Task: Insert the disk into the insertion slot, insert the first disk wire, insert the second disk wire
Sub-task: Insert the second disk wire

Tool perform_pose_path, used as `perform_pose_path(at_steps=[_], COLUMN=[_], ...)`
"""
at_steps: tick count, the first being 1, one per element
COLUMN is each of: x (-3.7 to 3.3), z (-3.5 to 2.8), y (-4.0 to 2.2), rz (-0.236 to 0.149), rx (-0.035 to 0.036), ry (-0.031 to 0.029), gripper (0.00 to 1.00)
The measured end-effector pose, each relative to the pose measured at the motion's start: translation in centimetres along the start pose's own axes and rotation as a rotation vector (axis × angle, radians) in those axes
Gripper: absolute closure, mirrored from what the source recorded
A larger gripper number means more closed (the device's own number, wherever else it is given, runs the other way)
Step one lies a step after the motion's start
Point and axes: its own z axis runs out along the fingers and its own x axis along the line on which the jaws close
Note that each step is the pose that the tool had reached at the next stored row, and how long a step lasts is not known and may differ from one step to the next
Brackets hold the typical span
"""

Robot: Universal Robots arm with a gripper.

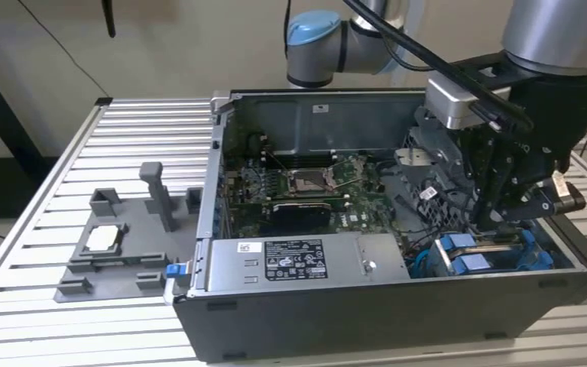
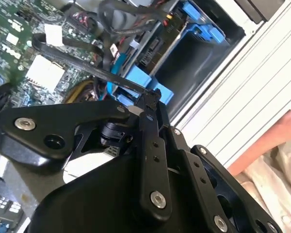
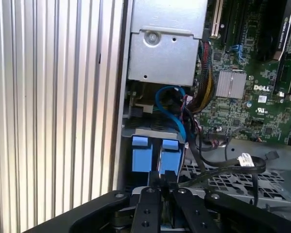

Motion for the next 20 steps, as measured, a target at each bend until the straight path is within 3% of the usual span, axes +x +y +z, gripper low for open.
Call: perform_pose_path(at_steps=[3, 4, 8, 9, 11, 15, 17, 20], x=[0.65, 0.73, 0.88, 0.95, 1.02, 1.13, 1.16, 1.16], z=[0.15, 0.22, 0.3, 0.36, 0.58, 0.97, 1.2, 1.64], y=[-0.05, -0.07, -0.14, -0.2, -0.48, -1.51, -1.86, -1.99], rz=[0.0, 0.001, 0.009, 0.011, 0.011, 0.012, 0.012, 0.029], rx=[-0.0012, -0.0009, 0.006, 0.0072, 0.0056, -0.0154, -0.0226, -0.0235], ry=[-0.0012, -0.0067, -0.0765, -0.0902, -0.0943, -0.0963, -0.0969, -0.0966], gripper=[0.84, 0.84, 0.84, 0.84, 0.84, 0.84, 0.84, 0.84])
